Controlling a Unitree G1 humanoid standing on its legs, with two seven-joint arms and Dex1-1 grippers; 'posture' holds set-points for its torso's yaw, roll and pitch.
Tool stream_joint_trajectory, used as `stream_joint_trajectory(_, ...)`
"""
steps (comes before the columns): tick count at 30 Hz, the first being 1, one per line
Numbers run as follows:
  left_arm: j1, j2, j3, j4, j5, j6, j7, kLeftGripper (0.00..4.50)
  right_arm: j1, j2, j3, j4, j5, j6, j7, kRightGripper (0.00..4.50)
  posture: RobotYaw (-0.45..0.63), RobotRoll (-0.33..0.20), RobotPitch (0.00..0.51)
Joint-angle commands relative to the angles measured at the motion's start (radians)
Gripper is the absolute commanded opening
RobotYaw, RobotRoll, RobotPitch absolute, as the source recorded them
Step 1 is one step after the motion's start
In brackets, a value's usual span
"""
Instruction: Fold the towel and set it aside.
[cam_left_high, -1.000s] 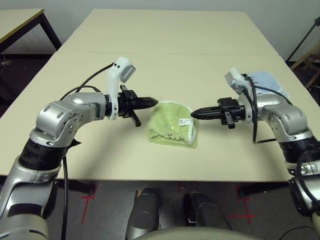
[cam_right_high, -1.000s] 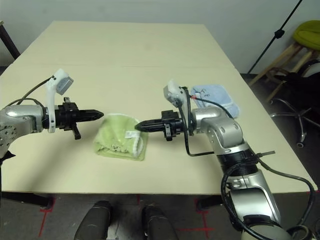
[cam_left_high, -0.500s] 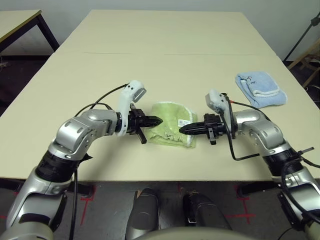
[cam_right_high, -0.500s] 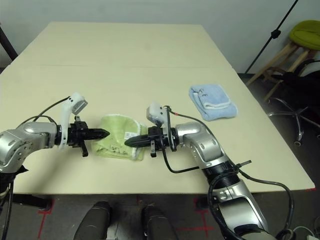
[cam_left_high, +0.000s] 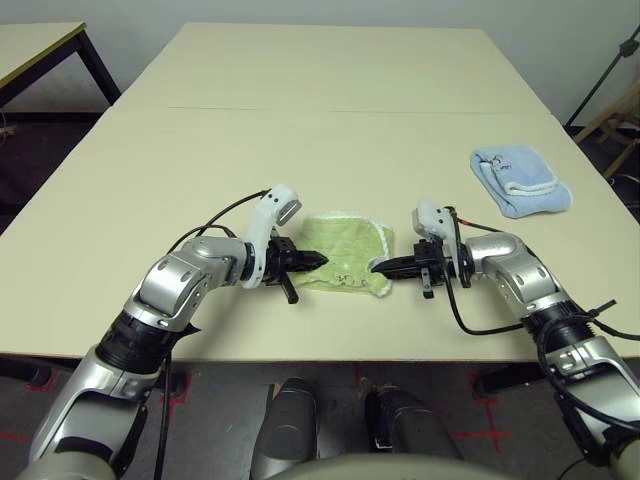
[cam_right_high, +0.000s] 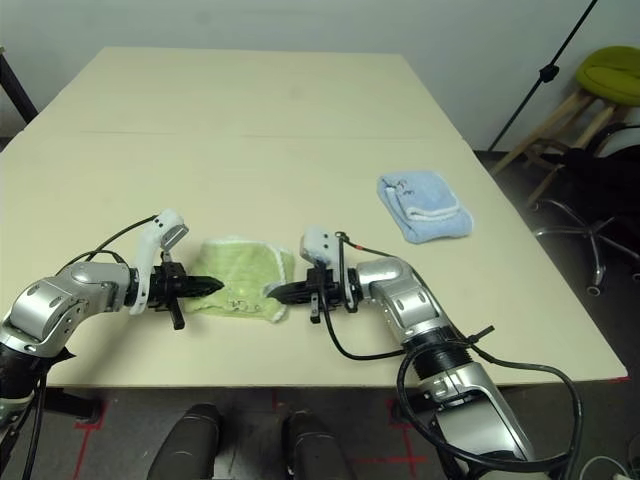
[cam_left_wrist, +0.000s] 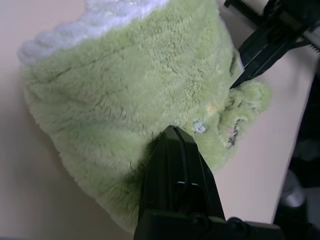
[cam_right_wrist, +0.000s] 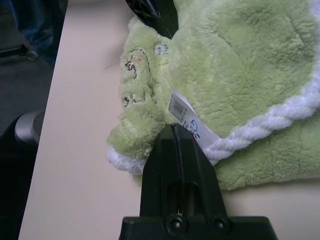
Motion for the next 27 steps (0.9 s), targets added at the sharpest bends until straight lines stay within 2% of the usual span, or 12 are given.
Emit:
stream_joint_trajectory(1,-0.062,-0.019,0.115,-0.057,-0.133,0.12,-0.011,0.0,-0.059,-0.02,-0.097,-0.033,0.111,0.113,0.044,0.04,0.17,0.0,0.131)
stream_joint_trajectory(4,-0.12,-0.017,0.176,-0.053,-0.182,0.168,-0.008,0.0,-0.123,-0.017,-0.153,-0.038,0.171,0.181,0.044,0.04,0.17,0.0,0.131)
stream_joint_trajectory(9,-0.177,0.006,0.154,0.037,-0.108,0.106,-0.012,0.0,-0.192,0.031,-0.15,0.013,0.136,0.155,0.004,0.04,0.17,0.0,0.131)
stream_joint_trajectory(11,-0.171,0.006,0.104,0.079,-0.045,0.046,-0.02,0.0,-0.191,0.057,-0.125,0.037,0.106,0.118,-0.001,0.04,0.17,0.0,0.125)
stream_joint_trajectory(17,-0.147,-0.076,0.056,0.202,0.064,-0.075,0.019,0.0,-0.182,0.125,-0.089,0.115,0.03,0.019,-0.037,0.04,0.17,0.0,0.119)
stream_joint_trajectory(22,-0.118,-0.118,-0.005,0.268,0.165,-0.17,0.027,0.0,-0.154,0.123,-0.05,0.194,-0.052,-0.073,-0.032,0.04,0.18,0.0,0.116)
stream_joint_trajectory(27,-0.068,-0.13,-0.036,0.283,0.21,-0.2,0.013,0.0,-0.127,0.108,-0.04,0.265,-0.109,-0.15,-0.029,0.04,0.17,0.0,0.121)
